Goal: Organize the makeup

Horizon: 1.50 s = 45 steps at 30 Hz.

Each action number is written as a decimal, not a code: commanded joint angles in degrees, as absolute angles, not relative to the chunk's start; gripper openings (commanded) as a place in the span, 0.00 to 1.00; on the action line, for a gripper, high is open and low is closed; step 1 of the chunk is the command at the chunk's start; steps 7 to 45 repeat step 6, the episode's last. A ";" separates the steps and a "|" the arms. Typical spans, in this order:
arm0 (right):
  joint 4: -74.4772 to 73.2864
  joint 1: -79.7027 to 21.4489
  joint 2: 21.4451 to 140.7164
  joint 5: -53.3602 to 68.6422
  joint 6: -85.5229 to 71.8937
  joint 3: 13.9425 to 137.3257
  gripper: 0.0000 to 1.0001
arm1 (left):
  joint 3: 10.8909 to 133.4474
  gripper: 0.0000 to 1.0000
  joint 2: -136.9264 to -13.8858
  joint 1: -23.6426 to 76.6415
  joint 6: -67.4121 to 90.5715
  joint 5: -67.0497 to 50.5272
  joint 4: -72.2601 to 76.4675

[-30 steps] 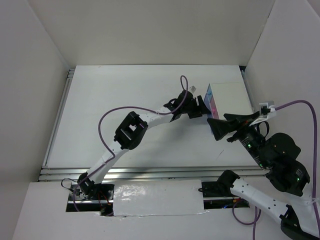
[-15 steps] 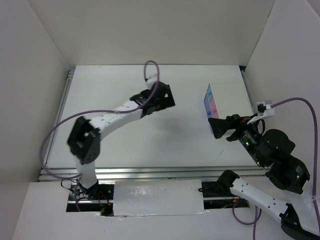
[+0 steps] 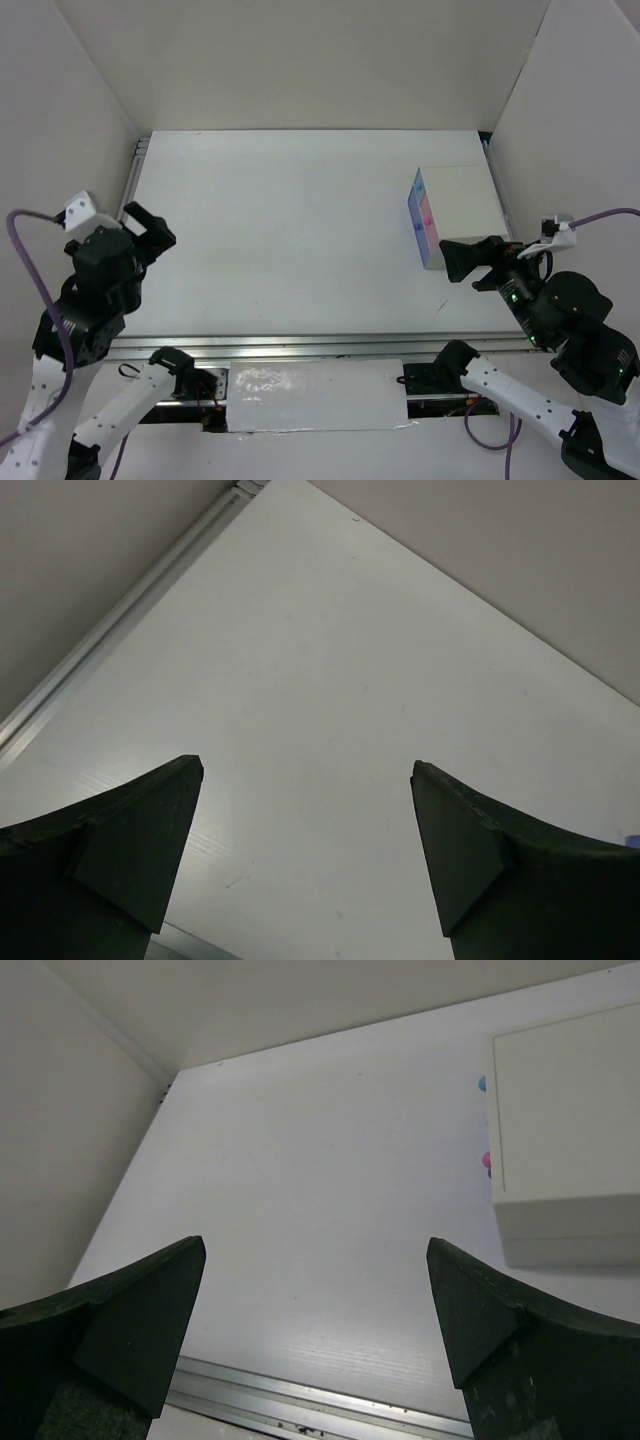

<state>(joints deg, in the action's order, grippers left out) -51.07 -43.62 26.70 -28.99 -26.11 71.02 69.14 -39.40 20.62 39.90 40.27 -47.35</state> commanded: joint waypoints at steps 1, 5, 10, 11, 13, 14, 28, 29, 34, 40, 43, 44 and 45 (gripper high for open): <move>-50.01 -43.77 25.05 -30.85 -26.28 69.17 1.00 | 64.87 0.99 -32.82 20.48 34.90 44.64 -52.91; -49.75 -43.77 26.01 -29.80 -26.11 69.17 1.00 | 62.85 0.99 -29.53 20.48 36.03 45.88 -53.70; -49.75 -43.77 26.28 -29.88 -26.19 69.52 1.00 | 62.49 0.99 -28.66 20.57 36.38 46.23 -53.61; -49.75 -43.77 26.28 -29.88 -26.19 69.52 1.00 | 62.49 0.99 -28.66 20.57 36.38 46.23 -53.61; -49.75 -43.77 26.28 -29.88 -26.19 69.52 1.00 | 62.49 0.99 -28.66 20.57 36.38 46.23 -53.61; -49.75 -43.77 26.28 -29.88 -26.19 69.52 1.00 | 62.49 0.99 -28.66 20.57 36.38 46.23 -53.61; -49.75 -43.77 26.28 -29.88 -26.19 69.52 1.00 | 62.49 0.99 -28.66 20.57 36.38 46.23 -53.61; -49.75 -43.77 26.28 -29.88 -26.19 69.52 1.00 | 62.49 0.99 -28.66 20.57 36.38 46.23 -53.61; -49.75 -43.77 26.28 -29.88 -26.19 69.52 1.00 | 62.49 0.99 -28.66 20.57 36.38 46.23 -53.61; -49.75 -43.77 26.28 -29.88 -26.19 69.52 1.00 | 62.49 0.99 -28.66 20.57 36.38 46.23 -53.61; -49.75 -43.77 26.28 -29.88 -26.19 69.52 1.00 | 62.49 0.99 -28.66 20.57 36.38 46.23 -53.61; -49.75 -43.77 26.28 -29.88 -26.19 69.52 1.00 | 62.49 0.99 -28.66 20.57 36.38 46.23 -53.61; -49.75 -43.77 26.28 -29.88 -26.19 69.52 1.00 | 62.49 0.99 -28.66 20.57 36.38 46.23 -53.61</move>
